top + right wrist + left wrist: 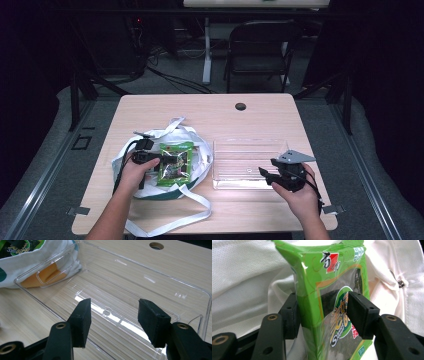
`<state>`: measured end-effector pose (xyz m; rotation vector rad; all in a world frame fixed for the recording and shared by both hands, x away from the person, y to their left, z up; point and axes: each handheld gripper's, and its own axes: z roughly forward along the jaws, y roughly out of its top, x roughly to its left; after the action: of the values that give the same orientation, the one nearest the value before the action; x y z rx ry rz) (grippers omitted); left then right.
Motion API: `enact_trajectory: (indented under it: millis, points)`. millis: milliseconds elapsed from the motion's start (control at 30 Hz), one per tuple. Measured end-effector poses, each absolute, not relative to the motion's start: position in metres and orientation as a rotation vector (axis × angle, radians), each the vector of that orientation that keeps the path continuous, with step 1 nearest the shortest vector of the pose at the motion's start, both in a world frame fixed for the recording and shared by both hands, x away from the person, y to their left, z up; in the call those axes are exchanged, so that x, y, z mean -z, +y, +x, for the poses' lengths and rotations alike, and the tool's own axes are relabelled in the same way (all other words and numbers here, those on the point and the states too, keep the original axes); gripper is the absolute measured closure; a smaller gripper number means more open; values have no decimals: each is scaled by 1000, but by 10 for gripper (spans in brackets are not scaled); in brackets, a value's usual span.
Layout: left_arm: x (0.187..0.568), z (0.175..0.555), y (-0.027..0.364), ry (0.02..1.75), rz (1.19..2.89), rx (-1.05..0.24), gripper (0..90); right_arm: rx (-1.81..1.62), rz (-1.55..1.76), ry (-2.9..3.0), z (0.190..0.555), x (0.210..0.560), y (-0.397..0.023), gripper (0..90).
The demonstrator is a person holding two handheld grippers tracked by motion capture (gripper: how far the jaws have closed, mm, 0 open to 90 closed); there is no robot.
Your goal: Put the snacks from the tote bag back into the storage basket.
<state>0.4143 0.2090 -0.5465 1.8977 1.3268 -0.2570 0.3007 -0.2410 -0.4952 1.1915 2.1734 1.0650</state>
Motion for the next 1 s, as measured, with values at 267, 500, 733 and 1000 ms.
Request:
enact_trajectory:
  millis: [267,500,733,1000]
  points:
    - [545,413,212,1309,1908,255,532,-1064,1192,2174,301,496,-241,442]
    - [542,412,217,1284,1886,273,576,-1064,1196,2168,301,496,-241,442]
    - [538,410,222,1252,1873,286,616,-1065,1199,2167,301,496,-242,442]
    - [534,407,228,1223,1877,281,654,-1067,1193,2173,303,496,-241,442]
